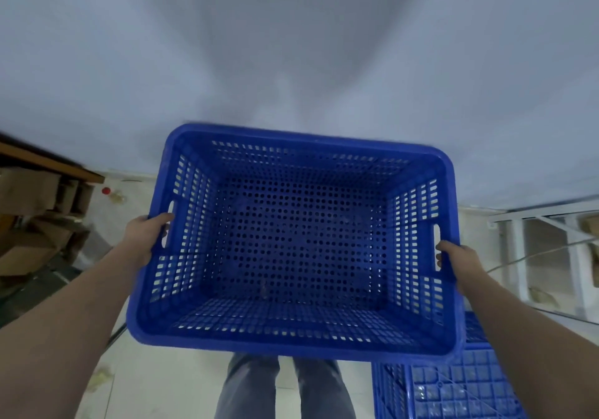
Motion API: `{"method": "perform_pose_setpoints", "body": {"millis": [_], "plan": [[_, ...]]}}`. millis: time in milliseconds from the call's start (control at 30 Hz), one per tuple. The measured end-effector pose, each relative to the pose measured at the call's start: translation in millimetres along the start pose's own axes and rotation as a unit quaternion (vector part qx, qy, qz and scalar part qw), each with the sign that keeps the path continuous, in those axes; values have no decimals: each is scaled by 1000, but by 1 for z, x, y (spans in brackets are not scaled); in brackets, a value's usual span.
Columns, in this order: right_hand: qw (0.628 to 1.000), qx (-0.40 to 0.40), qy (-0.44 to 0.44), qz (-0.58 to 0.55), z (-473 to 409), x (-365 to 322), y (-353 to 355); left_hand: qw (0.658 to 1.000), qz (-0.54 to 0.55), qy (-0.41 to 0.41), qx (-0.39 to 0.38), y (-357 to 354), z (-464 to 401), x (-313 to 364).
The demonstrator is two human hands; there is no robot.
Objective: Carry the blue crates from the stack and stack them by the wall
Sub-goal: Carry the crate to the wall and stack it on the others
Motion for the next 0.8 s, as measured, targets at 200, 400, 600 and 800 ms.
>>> {"method": "perform_pose_setpoints", "body": {"millis": [200, 400, 600, 800], "plan": [[995, -9, 3, 98, -11, 19, -1, 997, -76, -6, -1, -2, -3, -6], [985, -12, 11, 169, -5, 8, -3, 992, -128, 9, -21, 7, -1, -8], [986, -4, 8, 164, -6, 10, -6, 997, -71, 10, -4, 0, -5, -7], [989, 8, 22, 147, -12, 13, -4, 999, -44, -11, 6, -7, -9, 4]]}}
Point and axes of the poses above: each hand's wrist, its own z-axis away from the middle knuckle, its own y-axis out of the back of the hand, x = y × z, the point moved 1 cm from there along -z, towards the middle knuckle, and after that the axes turned 5 degrees about -z, right-handed, at the moved point
